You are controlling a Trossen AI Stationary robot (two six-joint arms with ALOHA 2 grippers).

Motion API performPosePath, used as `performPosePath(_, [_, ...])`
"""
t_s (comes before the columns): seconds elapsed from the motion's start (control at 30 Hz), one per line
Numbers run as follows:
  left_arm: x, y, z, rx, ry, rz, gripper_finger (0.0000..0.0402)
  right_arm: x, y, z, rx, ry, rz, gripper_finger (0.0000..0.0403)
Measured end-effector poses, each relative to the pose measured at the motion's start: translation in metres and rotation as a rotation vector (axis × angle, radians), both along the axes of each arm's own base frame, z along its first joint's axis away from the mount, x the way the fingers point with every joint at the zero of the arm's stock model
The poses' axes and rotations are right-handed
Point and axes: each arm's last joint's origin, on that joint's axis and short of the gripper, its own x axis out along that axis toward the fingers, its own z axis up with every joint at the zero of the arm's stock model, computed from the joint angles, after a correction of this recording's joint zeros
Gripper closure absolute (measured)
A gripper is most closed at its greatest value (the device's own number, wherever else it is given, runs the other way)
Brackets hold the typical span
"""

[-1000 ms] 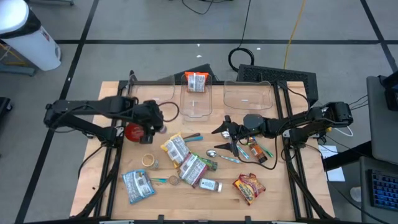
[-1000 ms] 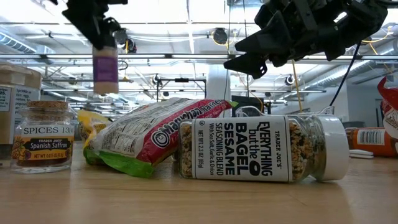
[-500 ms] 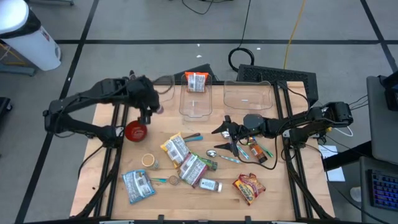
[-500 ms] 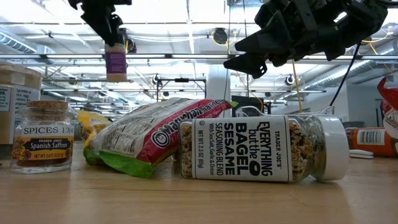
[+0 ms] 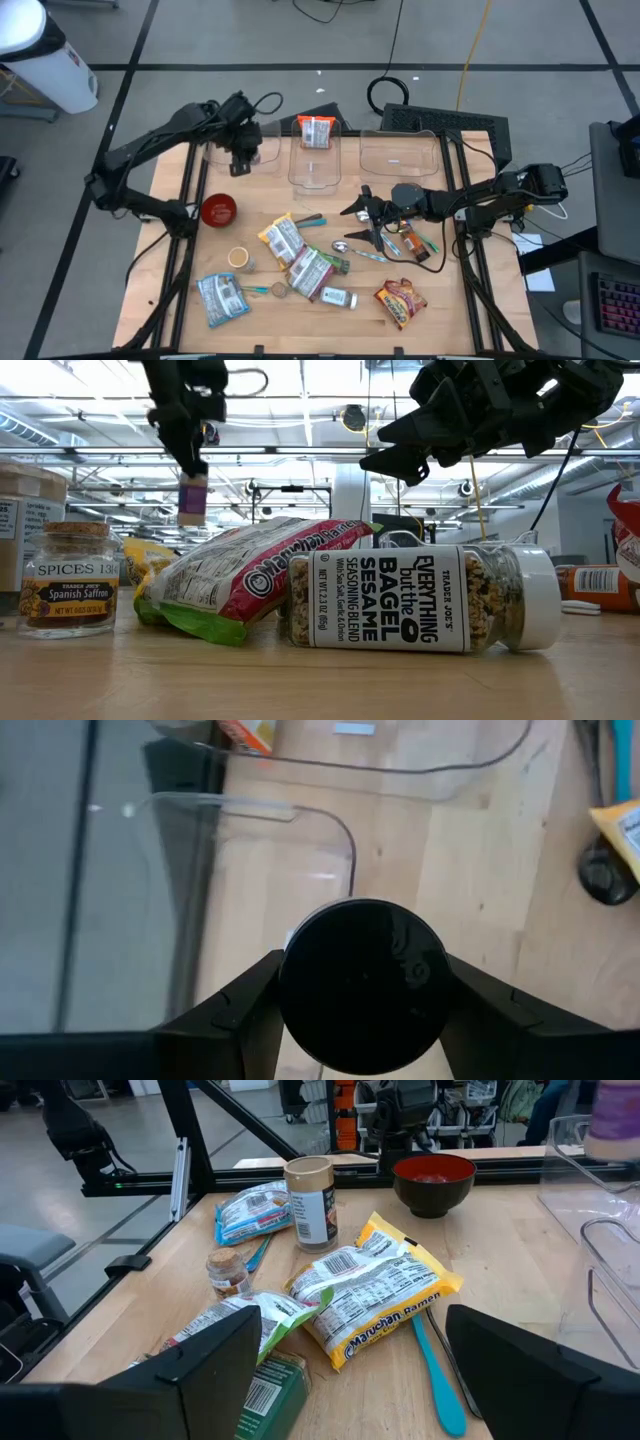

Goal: Pick & Place Food Item
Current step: Put the purple seasoning bottle into the left transparent bin

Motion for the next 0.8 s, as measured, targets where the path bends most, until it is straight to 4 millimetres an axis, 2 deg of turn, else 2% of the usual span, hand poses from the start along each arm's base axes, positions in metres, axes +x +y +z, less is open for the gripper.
performPosePath(0.1, [0.003, 0.017, -0.008, -0.018, -0.012, 0.014, 0.0189, 0.000, 0.000, 0.000, 0.000, 0.000, 0.000, 0.0094])
performPosePath(0.2, [0.005, 0.032, -0.006, -0.012, -0.011, 0.036, 0.0189, 0.000, 0.000, 0.000, 0.000, 0.000, 0.000, 0.0094])
performPosePath(0.37, [0.006, 0.056, 0.020, 0.048, -0.082, 0.083, 0.0189, 0.000, 0.000, 0.000, 0.000, 0.000, 0.000, 0.0094])
performPosePath(0.53, [0.007, 0.069, 0.041, 0.051, -0.190, 0.077, 0.0189, 0.000, 0.000, 0.000, 0.000, 0.000, 0.000, 0.0094])
performPosePath(0.8, [-0.003, 0.084, 0.036, -0.001, -0.255, 0.087, 0.0189, 0.000, 0.000, 0.000, 0.007, 0.001, -0.002, 0.0094])
